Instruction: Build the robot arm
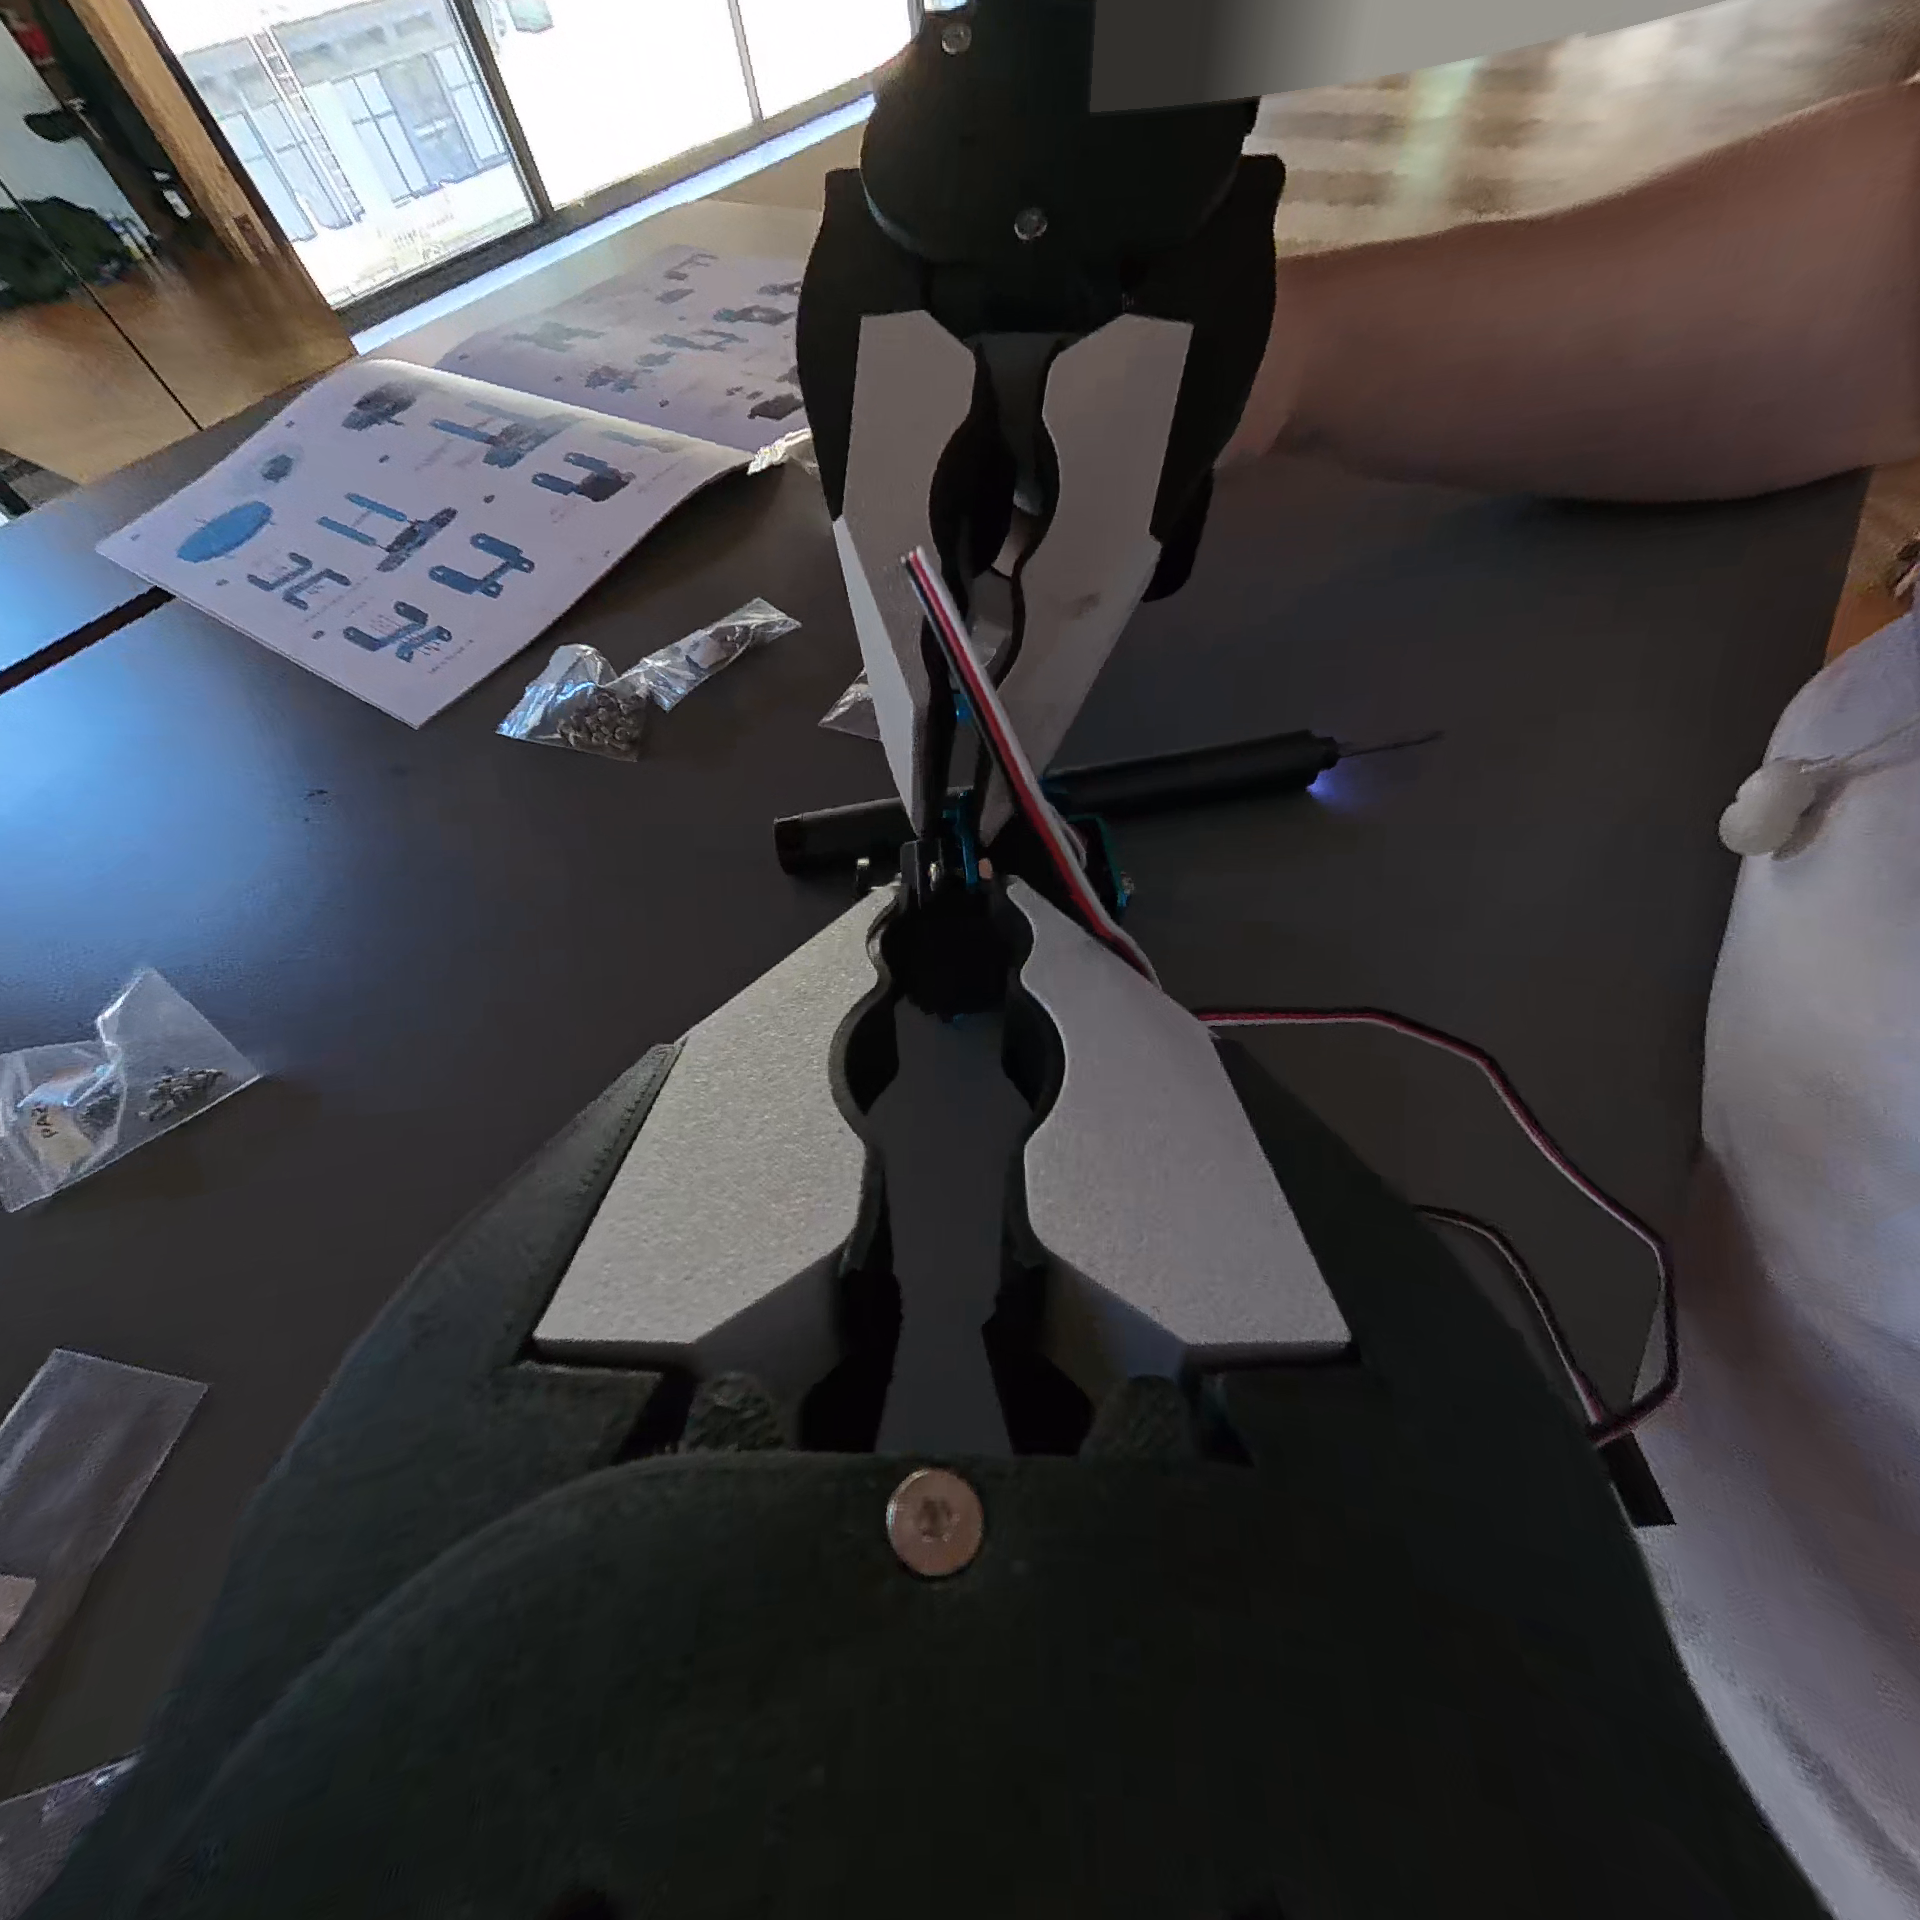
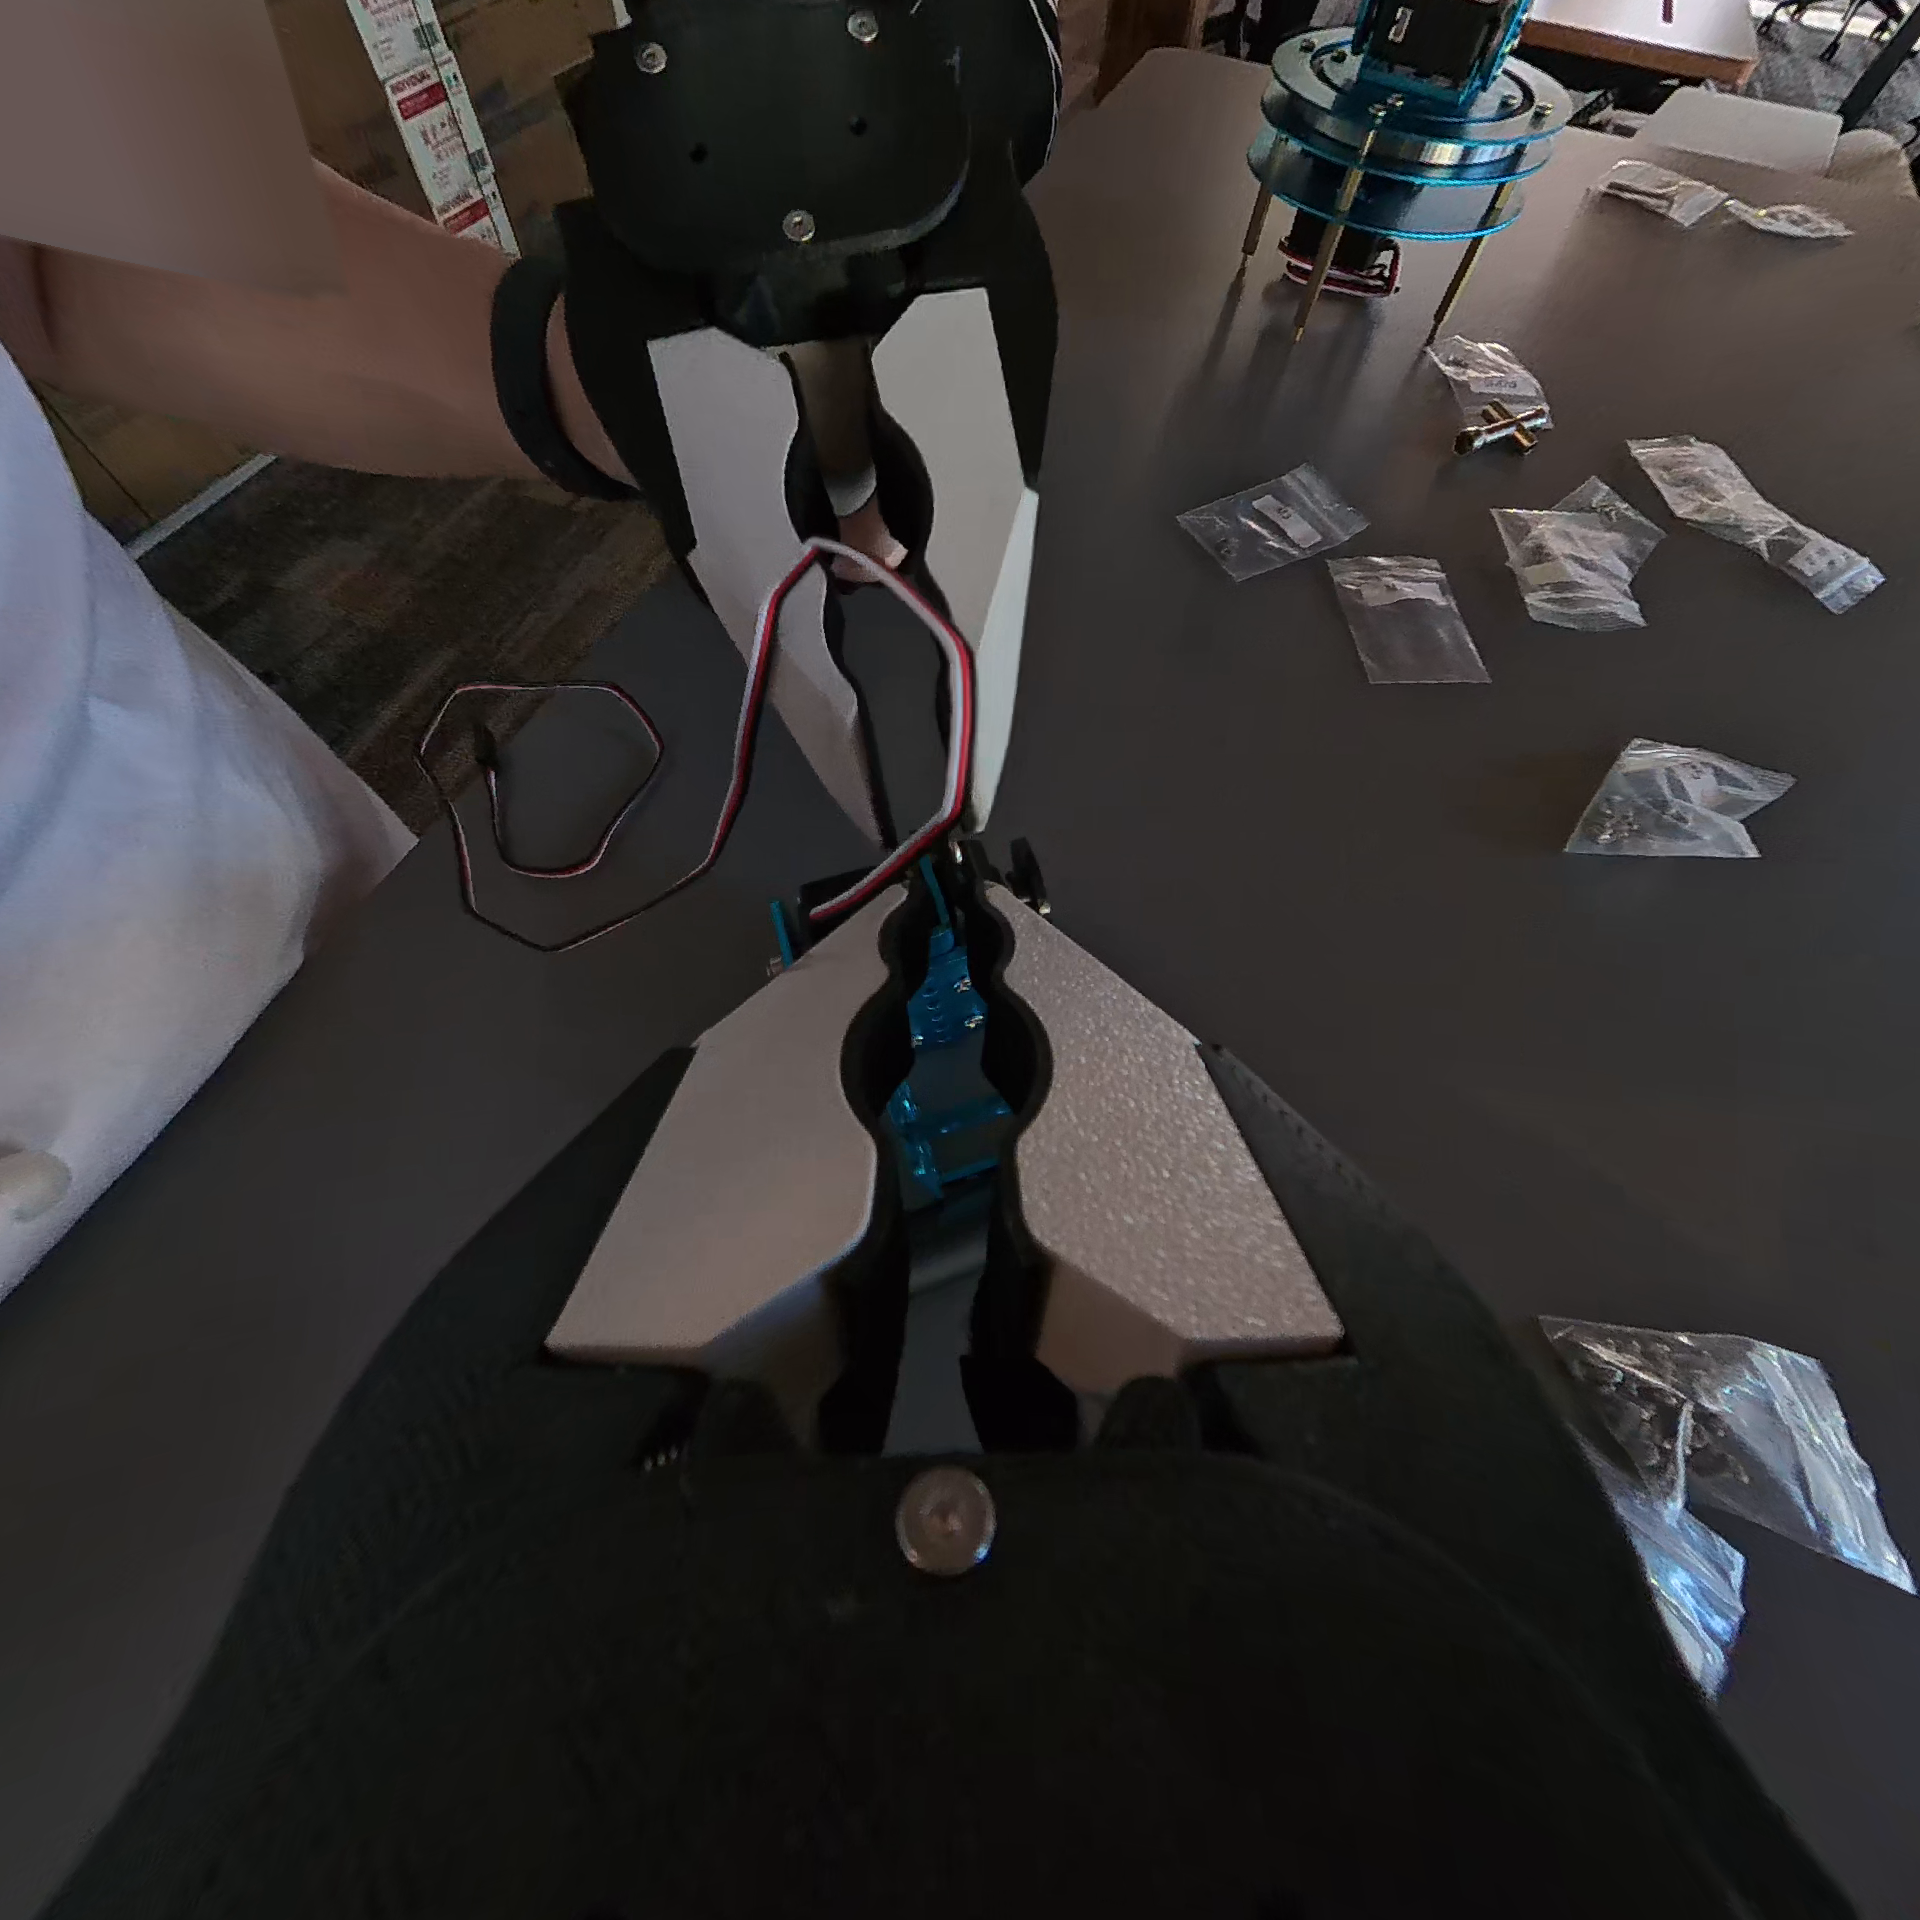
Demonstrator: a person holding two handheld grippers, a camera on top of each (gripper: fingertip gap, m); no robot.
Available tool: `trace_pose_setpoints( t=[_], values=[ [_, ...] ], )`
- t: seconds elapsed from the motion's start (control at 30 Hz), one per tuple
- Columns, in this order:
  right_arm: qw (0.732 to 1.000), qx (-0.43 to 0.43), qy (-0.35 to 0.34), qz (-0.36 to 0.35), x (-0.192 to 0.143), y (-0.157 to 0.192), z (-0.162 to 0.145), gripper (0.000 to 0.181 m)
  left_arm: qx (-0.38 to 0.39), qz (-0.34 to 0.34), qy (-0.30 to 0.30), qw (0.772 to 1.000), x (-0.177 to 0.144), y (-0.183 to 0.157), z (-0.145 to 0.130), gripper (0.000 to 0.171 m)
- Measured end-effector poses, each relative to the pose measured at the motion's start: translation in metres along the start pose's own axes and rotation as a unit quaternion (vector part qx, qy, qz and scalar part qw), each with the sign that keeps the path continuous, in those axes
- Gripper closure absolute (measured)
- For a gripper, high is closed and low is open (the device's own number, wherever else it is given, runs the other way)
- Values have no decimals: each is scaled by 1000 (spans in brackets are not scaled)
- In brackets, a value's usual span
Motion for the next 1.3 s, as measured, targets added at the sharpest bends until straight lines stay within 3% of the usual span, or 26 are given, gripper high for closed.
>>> trace_pose_setpoints(
  t=[0.23,0.8,1.3],
  values=[
    [1000,-2,1,2,0,1,0,174,14,3,-1,1000,1,-3,-1,165],
    [1000,8,3,-11,-1,-1,-1,174,21,37,-12,999,4,-8,-3,160],
    [1000,2,5,-19,-2,1,-1,174,24,55,-2,998,4,-9,-3,167]
  ],
)
Point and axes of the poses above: each gripper's, where its closed fingertips meet, x out along the fingers, z out of its top, y = z × x across the jaws, the point moved 10 cm from there along -x, back along the fingers, and after that the axes turned 2 degrees about z, right-handed, at the moved point
